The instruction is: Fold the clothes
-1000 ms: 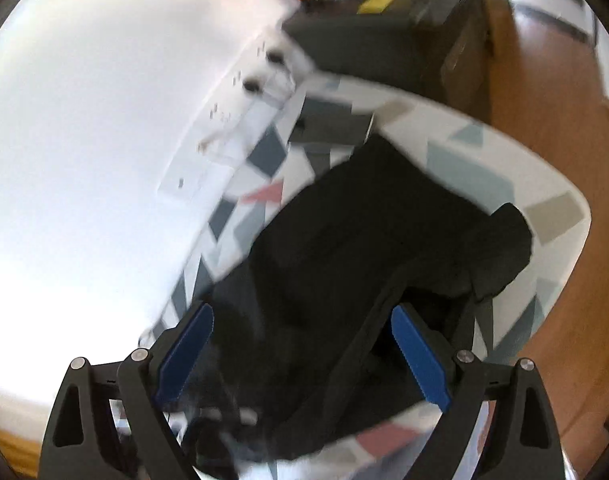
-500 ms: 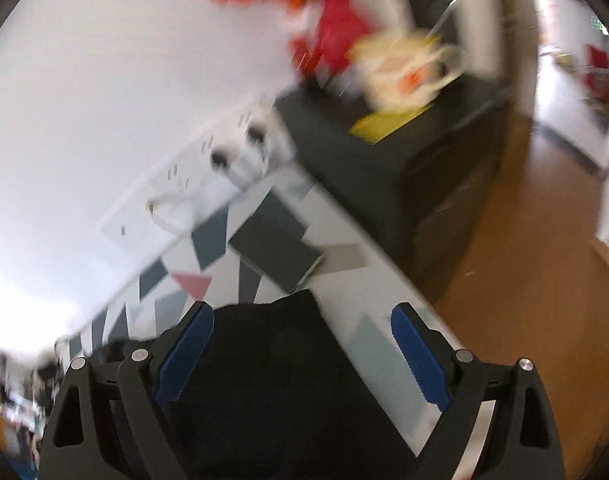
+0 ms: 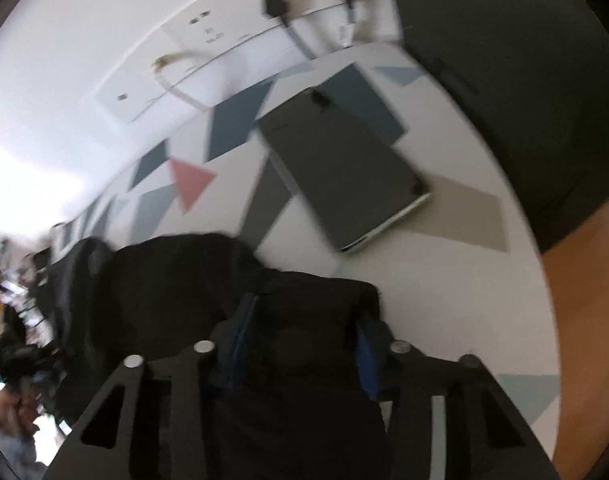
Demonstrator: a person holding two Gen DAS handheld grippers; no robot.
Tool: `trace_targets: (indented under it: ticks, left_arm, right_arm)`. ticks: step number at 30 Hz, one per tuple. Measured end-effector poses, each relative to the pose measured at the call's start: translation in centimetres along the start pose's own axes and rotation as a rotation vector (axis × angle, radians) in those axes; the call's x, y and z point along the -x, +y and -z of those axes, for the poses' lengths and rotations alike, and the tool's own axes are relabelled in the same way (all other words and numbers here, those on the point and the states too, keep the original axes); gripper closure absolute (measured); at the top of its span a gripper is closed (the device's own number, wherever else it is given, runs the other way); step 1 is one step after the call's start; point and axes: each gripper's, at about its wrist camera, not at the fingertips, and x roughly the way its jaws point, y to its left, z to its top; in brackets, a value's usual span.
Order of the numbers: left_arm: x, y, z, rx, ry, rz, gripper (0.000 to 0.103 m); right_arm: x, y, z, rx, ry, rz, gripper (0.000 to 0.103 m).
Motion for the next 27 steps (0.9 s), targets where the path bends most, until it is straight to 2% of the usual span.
trace_targets:
  ticks: [2,7,9,15,21,27]
  left_arm:
    - [0.0,0.5,0.0,0.020,-0.003,-0.002,0.088]
    - [0.6,1.4,0.2,0.075,-0.045,0.032,0.097]
    - [1.1,1.5,0.2,0.079,-0.083,0.029,0.098]
    - [2.4,3.5,-0.8,0.150,-0.138,0.022,0.098]
    - [2.6,2.0,-1.4,0.102,-0.171,-0.002,0.098]
    - [1.4,0.1,-2.5,0.069,-0.161,0.014,0.097]
  right_arm:
    - [-0.3,0.6,0.1,0.036,0.039,-0.022,0.071]
    - [-2.6,1.0,-1.1,0.038,0.099,0.013,0.071]
    - [-3.1,2.0,-1.8,0.083,0.083,0.020,0.079]
    - [-6.4,5.0,-6.2,0.179,0.069,0.028,0.084]
    - [-8.4,5.0,-10.6,0.161,0.064,0.065,0.087]
    - [-8.2,2.8,-12.0,0.111,0.035,0.114,0.089]
